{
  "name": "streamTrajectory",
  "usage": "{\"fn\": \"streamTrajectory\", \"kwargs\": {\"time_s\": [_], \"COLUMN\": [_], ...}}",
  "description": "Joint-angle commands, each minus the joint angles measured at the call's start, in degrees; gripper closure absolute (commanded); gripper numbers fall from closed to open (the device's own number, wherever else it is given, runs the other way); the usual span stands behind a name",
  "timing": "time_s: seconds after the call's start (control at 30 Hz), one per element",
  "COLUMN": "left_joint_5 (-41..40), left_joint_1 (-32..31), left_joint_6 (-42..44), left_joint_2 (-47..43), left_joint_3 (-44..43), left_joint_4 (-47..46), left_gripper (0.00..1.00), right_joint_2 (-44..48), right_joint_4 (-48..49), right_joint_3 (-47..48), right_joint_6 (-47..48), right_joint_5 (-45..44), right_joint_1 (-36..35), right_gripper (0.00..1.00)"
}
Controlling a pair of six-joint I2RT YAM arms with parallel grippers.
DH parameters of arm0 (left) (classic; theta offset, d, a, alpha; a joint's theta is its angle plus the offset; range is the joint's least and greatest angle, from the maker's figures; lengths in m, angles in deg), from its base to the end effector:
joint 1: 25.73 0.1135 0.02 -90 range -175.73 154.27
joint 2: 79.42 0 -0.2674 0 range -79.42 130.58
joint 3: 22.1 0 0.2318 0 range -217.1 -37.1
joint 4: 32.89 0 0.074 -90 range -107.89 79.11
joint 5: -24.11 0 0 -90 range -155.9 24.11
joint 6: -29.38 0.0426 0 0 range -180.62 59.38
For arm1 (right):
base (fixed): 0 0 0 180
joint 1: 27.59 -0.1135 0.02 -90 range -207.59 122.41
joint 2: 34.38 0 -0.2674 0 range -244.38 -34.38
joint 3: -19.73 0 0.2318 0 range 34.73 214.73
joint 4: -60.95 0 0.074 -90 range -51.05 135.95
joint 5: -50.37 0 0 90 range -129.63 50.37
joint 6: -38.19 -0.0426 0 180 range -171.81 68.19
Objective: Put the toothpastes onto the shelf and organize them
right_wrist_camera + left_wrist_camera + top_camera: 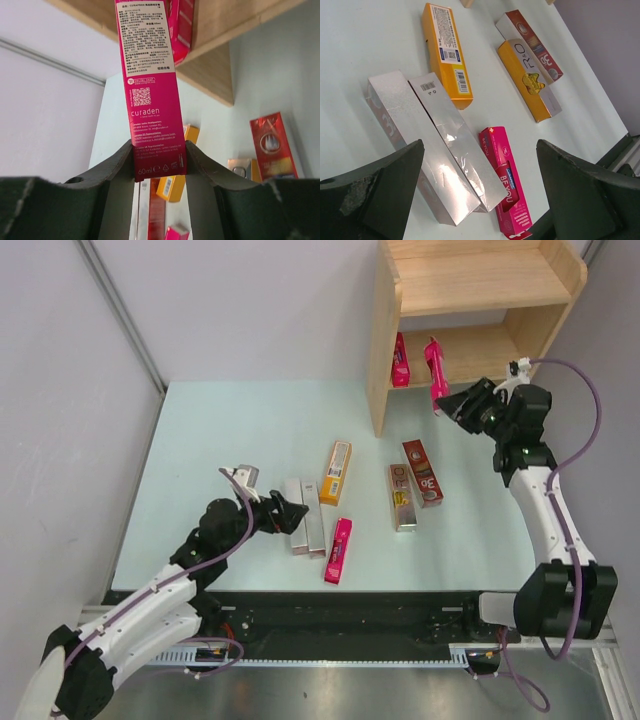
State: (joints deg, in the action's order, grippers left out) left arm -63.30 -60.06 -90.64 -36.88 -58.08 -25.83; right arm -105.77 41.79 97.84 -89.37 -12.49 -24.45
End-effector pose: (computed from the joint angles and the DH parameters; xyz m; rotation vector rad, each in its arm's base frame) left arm 0.1364 -0.0955 0.2404 0.1046 1.8864 -0.8274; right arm 0.2748 0.0044 0.3699 0.3005 1.8201 0.8481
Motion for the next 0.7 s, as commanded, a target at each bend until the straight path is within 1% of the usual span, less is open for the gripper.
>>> {"fn": "streamTrajectory", "kwargs": {"time_s": [0.0,0.17,0.37,0.47,0.5,0.67], "left_joint_5": [2.2,2.8,2.5,2.7,2.6,2.9], "left_joint_1": [-0.7,-0.8,-1.2,-1.3,-1.3,-1.8], "left_joint_6": [-0.7,-1.4,-1.4,-1.7,-1.9,-2.8], "left_joint_2": [-1.8,-5.1,-8.0,-8.2,-8.2,-7.4], "left_joint_3": [2.2,4.7,5.7,5.9,6.0,6.8], "left_joint_4": [-3.0,-2.6,-0.8,-0.4,-0.6,-1.7], "left_gripper": [0.00,0.00,0.00,0.00,0.00,0.00], "right_joint_2": [-5.2,-12.7,-21.5,-26.7,-29.1,-34.3], "right_joint_4": [6.7,7.2,5.8,3.1,1.1,0.6], "right_joint_3": [7.2,13.7,22.3,28.8,32.6,37.4], "right_joint_6": [-0.5,-0.1,-0.1,0.6,1.1,1.1], "right_joint_5": [-2.3,-4.5,-5.1,-6.0,-6.1,-7.4], "right_joint_1": [0.1,0.4,-0.1,-0.9,-1.5,-2.9], "right_gripper": [0.83,0.84,0.84,0.83,0.83,0.83]}}
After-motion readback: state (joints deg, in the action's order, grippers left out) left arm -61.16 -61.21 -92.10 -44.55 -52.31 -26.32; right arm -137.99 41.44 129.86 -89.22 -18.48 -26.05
